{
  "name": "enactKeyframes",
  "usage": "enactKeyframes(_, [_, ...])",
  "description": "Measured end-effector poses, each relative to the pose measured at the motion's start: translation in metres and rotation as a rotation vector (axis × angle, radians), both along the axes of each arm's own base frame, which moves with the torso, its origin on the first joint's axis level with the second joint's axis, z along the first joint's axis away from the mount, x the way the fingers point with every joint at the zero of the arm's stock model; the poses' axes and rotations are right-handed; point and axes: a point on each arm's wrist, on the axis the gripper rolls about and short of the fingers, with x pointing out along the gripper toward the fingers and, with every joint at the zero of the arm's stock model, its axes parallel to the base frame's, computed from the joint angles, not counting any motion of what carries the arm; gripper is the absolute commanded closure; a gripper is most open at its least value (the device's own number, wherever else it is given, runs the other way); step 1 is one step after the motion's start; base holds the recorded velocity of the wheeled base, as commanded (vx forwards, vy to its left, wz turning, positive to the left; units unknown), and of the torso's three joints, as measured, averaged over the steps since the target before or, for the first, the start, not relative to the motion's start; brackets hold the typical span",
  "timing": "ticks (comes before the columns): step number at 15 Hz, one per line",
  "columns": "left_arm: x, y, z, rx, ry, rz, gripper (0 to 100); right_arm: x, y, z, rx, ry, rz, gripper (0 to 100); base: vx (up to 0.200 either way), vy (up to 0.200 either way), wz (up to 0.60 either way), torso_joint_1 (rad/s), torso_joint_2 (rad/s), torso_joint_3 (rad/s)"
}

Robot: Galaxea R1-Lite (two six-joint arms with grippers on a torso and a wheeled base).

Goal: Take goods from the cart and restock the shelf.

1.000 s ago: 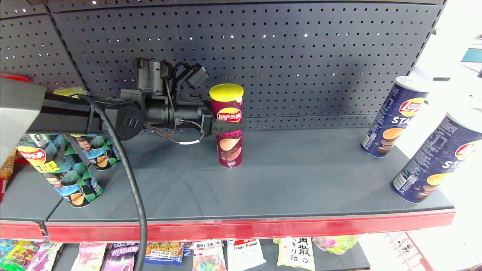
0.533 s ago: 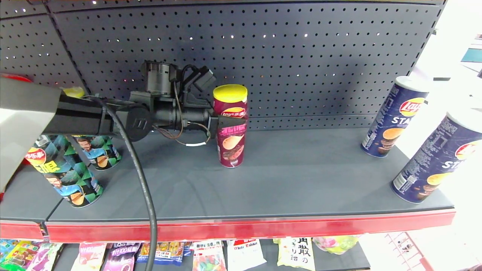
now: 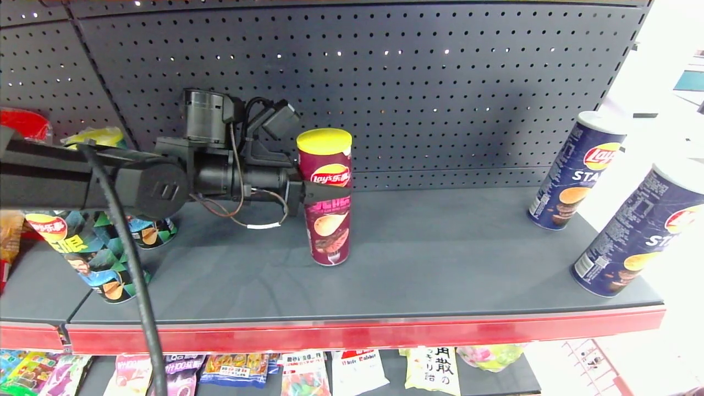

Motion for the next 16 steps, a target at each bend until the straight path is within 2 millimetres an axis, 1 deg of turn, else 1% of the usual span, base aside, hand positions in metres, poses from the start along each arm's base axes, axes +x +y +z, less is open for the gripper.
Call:
enactKeyframes(2, [-0.020,0.004,0.005,-0.007,0.021,-0.013,100,0.000,0.000,0.000,0.000,0.000,0.001,100,0.000,0.000,0.00,0.000,0.00,0.000])
enactKeyframes(4, [-0.035,0.006,0.006,-0.007,0.029,-0.029,100,0.000,0.000,0.000,0.000,-0.001,0.002,100,0.000,0.000,0.00,0.000,0.00,0.000])
enactKeyframes(7, [-0.046,-0.007,0.008,-0.009,0.025,-0.077,100,0.000,0.000,0.000,0.000,-0.001,0.003,100,0.000,0.000,0.00,0.000,0.00,0.000])
enactKeyframes(10, [-0.043,-0.020,0.006,-0.041,-0.043,-0.105,100,0.000,0.000,0.001,0.001,-0.004,0.002,100,0.000,0.000,0.00,0.000,0.00,0.000])
enactKeyframes(13, [-0.043,-0.032,-0.004,-0.036,-0.010,-0.127,100,0.000,0.000,0.001,0.002,-0.005,0.001,100,0.000,0.000,0.00,0.000,0.00,0.000])
enactKeyframes(16, [-0.046,-0.037,-0.010,-0.027,0.010,-0.141,100,0.000,0.000,0.000,0.002,-0.003,0.002,100,0.000,0.000,0.00,0.000,0.00,0.000])
